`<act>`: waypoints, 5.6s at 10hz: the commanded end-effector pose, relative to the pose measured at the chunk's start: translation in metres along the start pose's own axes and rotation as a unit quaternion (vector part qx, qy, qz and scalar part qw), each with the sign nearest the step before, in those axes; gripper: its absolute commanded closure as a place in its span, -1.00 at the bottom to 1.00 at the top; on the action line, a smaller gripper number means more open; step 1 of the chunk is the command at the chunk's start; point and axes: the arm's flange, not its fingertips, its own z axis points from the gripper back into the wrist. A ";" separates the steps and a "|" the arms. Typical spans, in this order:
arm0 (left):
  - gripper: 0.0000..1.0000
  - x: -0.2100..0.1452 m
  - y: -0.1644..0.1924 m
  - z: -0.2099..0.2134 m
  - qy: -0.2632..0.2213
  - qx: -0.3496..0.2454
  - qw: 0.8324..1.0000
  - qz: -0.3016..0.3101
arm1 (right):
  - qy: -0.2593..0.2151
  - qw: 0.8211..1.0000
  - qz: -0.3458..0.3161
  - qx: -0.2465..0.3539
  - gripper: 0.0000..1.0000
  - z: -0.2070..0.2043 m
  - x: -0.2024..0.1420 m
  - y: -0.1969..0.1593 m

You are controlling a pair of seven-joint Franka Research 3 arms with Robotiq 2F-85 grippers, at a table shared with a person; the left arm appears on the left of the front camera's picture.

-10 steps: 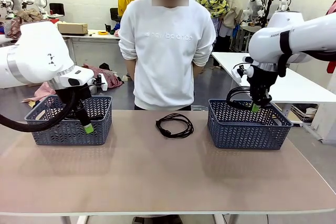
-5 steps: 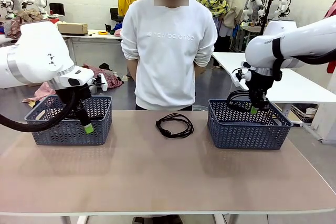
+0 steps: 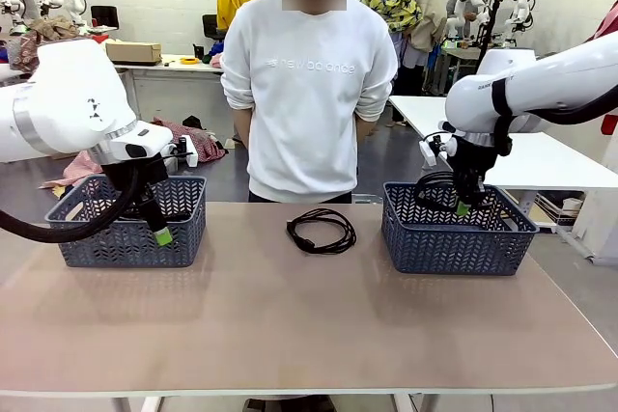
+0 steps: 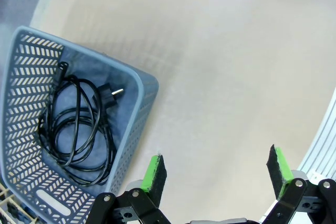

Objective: Organize the cables according to human instructions.
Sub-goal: Pick up a bundle of cables and place it in the basket indicated by the human.

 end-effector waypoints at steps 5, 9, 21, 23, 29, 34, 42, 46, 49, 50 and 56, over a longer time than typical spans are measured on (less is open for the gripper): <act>-1.00 -0.003 0.001 0.002 0.003 -0.002 1.000 -0.001 | -0.013 1.000 -0.009 -0.005 -0.43 0.009 0.001 -0.009; -1.00 -0.003 0.001 0.002 0.003 -0.002 1.000 -0.001 | -0.011 1.000 -0.010 0.009 -1.00 0.008 0.002 -0.009; -1.00 -0.003 0.001 0.002 0.003 -0.002 1.000 -0.001 | -0.016 0.999 -0.038 0.004 -1.00 0.012 0.009 0.007; -1.00 -0.003 0.001 0.002 0.003 -0.002 1.000 -0.001 | -0.022 0.996 -0.081 -0.014 -1.00 0.023 0.033 0.034; -1.00 -0.003 0.001 0.002 0.003 -0.002 1.000 -0.001 | -0.108 0.979 -0.162 -0.067 -1.00 0.033 0.084 0.139; -1.00 -0.003 0.001 0.002 0.003 -0.002 1.000 -0.001 | -0.172 0.969 -0.160 -0.075 -1.00 0.015 0.099 0.196; -1.00 -0.003 0.001 0.002 0.003 -0.002 1.000 -0.001 | -0.152 0.973 -0.157 -0.070 -1.00 0.017 0.102 0.194; -1.00 -0.003 0.001 0.002 0.003 -0.002 1.000 -0.001 | -0.152 0.973 -0.157 -0.070 -1.00 0.017 0.102 0.194; -1.00 -0.003 0.001 0.002 0.003 -0.002 1.000 -0.001 | -0.152 0.973 -0.157 -0.070 -1.00 0.017 0.102 0.194; -1.00 -0.003 0.001 0.002 0.003 -0.002 1.000 -0.001 | -0.152 0.973 -0.157 -0.070 -1.00 0.017 0.102 0.194; -1.00 -0.003 0.001 0.002 0.003 -0.002 1.000 -0.001 | -0.152 0.973 -0.157 -0.070 -1.00 0.017 0.102 0.194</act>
